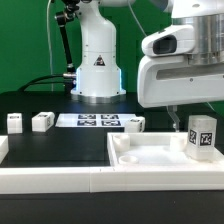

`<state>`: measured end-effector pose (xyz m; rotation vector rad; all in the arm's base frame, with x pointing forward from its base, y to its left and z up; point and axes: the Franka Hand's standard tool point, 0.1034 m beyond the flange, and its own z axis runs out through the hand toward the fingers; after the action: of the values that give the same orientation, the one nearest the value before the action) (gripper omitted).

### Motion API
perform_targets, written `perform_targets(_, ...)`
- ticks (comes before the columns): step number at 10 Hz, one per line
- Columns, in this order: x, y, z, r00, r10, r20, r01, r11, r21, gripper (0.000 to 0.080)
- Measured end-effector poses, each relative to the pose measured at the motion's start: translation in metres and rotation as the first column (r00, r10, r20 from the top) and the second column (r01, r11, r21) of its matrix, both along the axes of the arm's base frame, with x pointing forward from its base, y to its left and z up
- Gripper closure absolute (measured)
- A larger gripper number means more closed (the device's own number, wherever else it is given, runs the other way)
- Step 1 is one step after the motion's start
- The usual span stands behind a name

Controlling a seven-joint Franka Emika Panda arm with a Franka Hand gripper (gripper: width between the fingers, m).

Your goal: Assemble square table

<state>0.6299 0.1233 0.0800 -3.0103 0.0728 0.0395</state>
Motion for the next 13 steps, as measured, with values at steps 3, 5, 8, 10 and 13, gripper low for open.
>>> perform_targets(3,0.0005,-0.0053,-0.0008,0.981,0.190,0.022,-0.190,0.982,-0.012,0.0151)
perform_targets(5,0.0005,-0.0059,-0.0008,0.978,0.207,0.024,-0.207,0.978,-0.014,0.0417)
perform_targets(8,0.0009,-0.0083,-0.0009,0.986,0.164,0.019,-0.164,0.986,-0.016,0.0508)
perform_targets(10,0.0010,-0.0086,-0.0009,0.996,0.094,0.011,-0.094,0.995,-0.016,0.0508)
perform_targets(13,0.0005,-0.0097,-0.0019,0.972,-0.235,-0.026,0.234,0.972,-0.016,0.0508)
